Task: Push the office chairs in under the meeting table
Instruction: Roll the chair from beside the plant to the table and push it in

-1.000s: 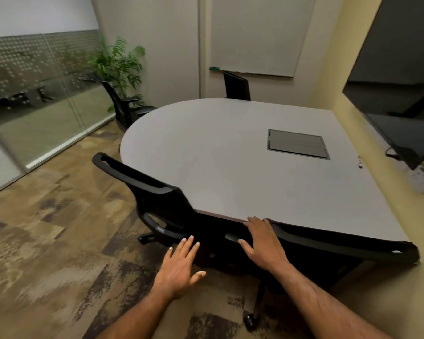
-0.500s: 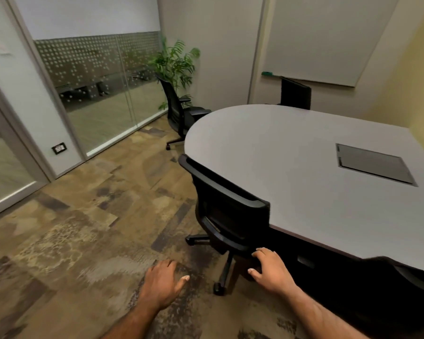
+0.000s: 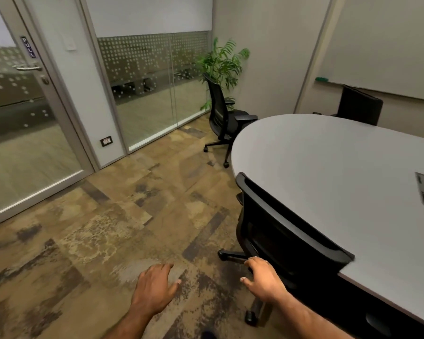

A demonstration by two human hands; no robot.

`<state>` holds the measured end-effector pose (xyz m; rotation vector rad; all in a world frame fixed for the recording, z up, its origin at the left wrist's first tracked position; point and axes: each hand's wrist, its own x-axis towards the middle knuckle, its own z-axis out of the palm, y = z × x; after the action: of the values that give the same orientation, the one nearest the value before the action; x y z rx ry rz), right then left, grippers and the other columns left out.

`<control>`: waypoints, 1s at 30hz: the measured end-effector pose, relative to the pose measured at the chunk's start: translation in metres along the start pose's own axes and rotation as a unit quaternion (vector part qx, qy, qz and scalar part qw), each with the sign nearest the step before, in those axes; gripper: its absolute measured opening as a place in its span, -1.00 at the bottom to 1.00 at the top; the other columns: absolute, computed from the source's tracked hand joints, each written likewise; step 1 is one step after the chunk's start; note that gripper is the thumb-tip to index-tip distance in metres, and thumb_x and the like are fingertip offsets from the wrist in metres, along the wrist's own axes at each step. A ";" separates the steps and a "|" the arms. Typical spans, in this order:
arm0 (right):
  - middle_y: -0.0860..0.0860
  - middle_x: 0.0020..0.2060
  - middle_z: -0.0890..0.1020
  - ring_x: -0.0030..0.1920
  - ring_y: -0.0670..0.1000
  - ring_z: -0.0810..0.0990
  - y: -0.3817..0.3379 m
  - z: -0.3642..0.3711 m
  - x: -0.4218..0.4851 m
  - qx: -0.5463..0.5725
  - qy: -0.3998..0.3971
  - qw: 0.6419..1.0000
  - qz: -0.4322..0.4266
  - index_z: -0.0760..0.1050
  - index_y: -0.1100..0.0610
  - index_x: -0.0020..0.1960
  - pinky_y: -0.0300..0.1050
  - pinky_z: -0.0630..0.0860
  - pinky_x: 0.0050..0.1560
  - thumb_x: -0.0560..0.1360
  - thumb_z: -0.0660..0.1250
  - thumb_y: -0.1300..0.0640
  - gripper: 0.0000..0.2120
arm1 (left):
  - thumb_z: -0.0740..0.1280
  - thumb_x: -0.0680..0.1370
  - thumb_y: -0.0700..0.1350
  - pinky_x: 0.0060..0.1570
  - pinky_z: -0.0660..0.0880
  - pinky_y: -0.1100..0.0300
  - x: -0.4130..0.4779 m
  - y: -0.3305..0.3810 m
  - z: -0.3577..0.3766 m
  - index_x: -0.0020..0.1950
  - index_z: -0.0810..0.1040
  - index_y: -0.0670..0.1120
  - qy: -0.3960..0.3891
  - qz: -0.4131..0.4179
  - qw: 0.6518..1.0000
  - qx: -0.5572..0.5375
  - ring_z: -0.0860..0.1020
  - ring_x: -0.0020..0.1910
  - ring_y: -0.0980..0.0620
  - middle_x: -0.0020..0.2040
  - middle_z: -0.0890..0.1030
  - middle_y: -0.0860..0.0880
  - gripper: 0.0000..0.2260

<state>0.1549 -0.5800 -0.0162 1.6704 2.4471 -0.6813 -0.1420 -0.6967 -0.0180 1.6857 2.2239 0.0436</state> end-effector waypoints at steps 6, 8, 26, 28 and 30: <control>0.02 0.32 0.51 0.41 0.05 0.40 -0.055 -0.012 0.114 0.014 -0.034 0.999 -0.038 0.44 0.06 0.37 -0.08 0.26 0.45 0.53 0.29 -0.19 -0.49 | 0.19 0.58 0.27 0.36 0.33 0.10 0.076 -0.043 -0.030 0.51 0.32 0.08 -0.014 -0.037 0.999 0.008 0.40 0.42 0.06 0.42 0.47 0.09 -0.46; 0.03 0.33 0.49 0.41 0.06 0.39 -0.071 -0.020 0.148 0.022 -0.051 0.998 -0.044 0.42 0.06 0.40 -0.06 0.27 0.44 0.54 0.28 -0.19 -0.48 | 0.18 0.59 0.27 0.35 0.36 0.10 0.105 -0.056 -0.045 0.52 0.32 0.08 -0.014 -0.046 0.999 0.009 0.41 0.41 0.05 0.43 0.47 0.08 -0.46; -0.01 0.28 0.52 0.33 0.04 0.46 -0.159 -0.112 0.410 0.071 0.067 0.994 -0.059 0.47 0.05 0.37 -0.07 0.32 0.38 0.51 0.27 -0.17 -0.49 | 0.22 0.57 0.19 0.23 0.46 0.15 0.375 -0.100 -0.152 0.44 0.39 0.10 0.026 -0.023 0.999 -0.018 0.49 0.32 0.08 0.33 0.54 0.10 -0.55; 0.00 0.26 0.52 0.31 0.05 0.46 -0.161 -0.121 0.439 0.078 0.078 0.993 -0.042 0.47 0.06 0.36 -0.08 0.34 0.37 0.51 0.28 -0.16 -0.51 | 0.20 0.59 0.19 0.23 0.45 0.14 0.415 -0.106 -0.161 0.45 0.38 0.10 0.029 -0.002 1.000 -0.012 0.49 0.32 0.06 0.33 0.54 0.07 -0.55; 0.01 0.23 0.53 0.29 0.05 0.47 -0.163 -0.131 0.468 0.085 0.086 0.993 -0.017 0.47 0.06 0.34 -0.07 0.35 0.34 0.51 0.29 -0.16 -0.52 | 0.20 0.59 0.18 0.23 0.45 0.14 0.456 -0.113 -0.175 0.46 0.38 0.10 0.028 0.017 0.999 0.000 0.49 0.33 0.05 0.34 0.54 0.06 -0.55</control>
<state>-0.1552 -0.1716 -0.0028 1.8213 2.6064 -0.8025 -0.4036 -0.2699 0.0033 1.7432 2.2352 0.1019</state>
